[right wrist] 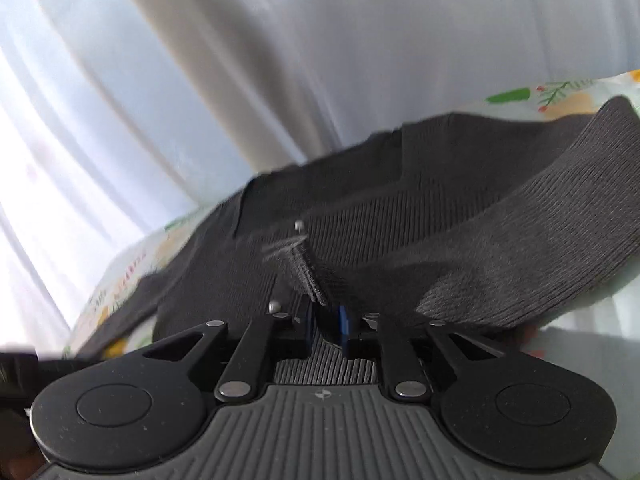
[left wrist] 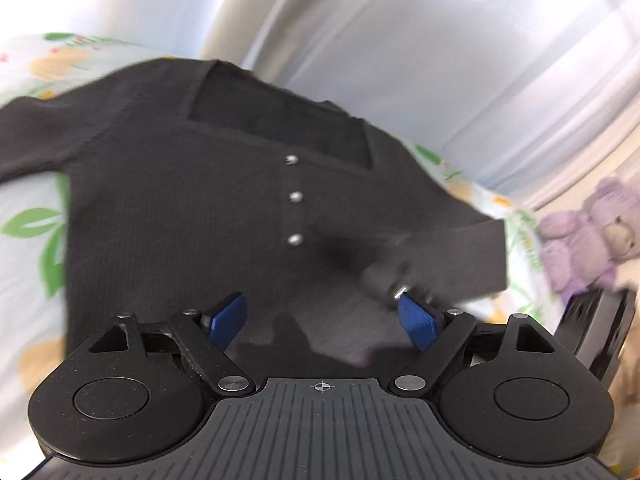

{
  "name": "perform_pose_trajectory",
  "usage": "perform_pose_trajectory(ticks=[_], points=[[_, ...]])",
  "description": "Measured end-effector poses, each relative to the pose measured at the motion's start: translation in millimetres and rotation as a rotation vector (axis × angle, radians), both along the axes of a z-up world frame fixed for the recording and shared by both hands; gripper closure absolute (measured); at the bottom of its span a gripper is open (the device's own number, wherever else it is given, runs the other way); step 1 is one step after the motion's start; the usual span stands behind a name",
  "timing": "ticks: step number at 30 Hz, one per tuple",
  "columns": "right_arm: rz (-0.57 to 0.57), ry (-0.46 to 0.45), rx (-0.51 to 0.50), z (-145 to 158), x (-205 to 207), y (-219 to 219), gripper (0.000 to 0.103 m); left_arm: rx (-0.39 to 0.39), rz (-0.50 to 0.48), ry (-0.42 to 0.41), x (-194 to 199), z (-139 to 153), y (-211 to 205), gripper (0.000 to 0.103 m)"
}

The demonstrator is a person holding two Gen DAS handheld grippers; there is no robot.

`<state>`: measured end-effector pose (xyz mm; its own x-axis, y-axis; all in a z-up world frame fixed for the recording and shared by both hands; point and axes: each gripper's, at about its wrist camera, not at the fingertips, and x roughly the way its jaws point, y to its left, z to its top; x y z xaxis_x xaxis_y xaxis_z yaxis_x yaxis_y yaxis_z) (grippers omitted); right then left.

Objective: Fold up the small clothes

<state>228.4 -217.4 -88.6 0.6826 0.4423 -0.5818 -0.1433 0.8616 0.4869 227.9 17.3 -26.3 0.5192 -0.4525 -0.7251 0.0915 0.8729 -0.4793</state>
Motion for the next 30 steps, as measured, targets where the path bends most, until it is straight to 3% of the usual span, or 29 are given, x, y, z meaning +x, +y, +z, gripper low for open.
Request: perform_pose_trajectory(ticks=[5, 8, 10, 14, 16, 19, 23, 24, 27, 30], points=[[-0.041, 0.0, 0.056, 4, -29, -15, 0.076, -0.073, -0.013, 0.055, 31, -16, -12, 0.017], [-0.111, 0.004, 0.076, 5, -53, -35, 0.076, -0.19, -0.024, 0.123, 44, -34, -13, 0.023], [-0.152, 0.012, 0.096, 4, -65, -49, 0.076, -0.203, -0.011, 0.164, 50, -45, -13, 0.034], [-0.202, 0.038, 0.121, -3, -83, -63, 0.076, -0.232, 0.029, 0.211, 55, -57, -8, 0.043], [-0.215, 0.048, 0.127, -5, -88, -67, 0.076, -0.236, 0.041, 0.239, 57, -56, -4, 0.047], [-0.23, 0.049, 0.149, -7, -91, -72, 0.076, -0.192, 0.038, 0.228, 55, -55, -1, 0.05], [-0.23, 0.052, 0.158, -8, -89, -69, 0.076, -0.191, 0.027, 0.219, 58, -56, -4, 0.051], [-0.227, 0.052, 0.156, -8, -89, -68, 0.076, -0.189, 0.018, 0.215, 61, -56, -8, 0.056], [-0.216, 0.061, 0.148, -9, -88, -63, 0.076, -0.148, 0.003, 0.209, 65, -59, -16, 0.085], [-0.217, 0.079, 0.132, -12, -87, -60, 0.076, -0.143, -0.004, 0.194, 66, -60, -18, 0.089]])
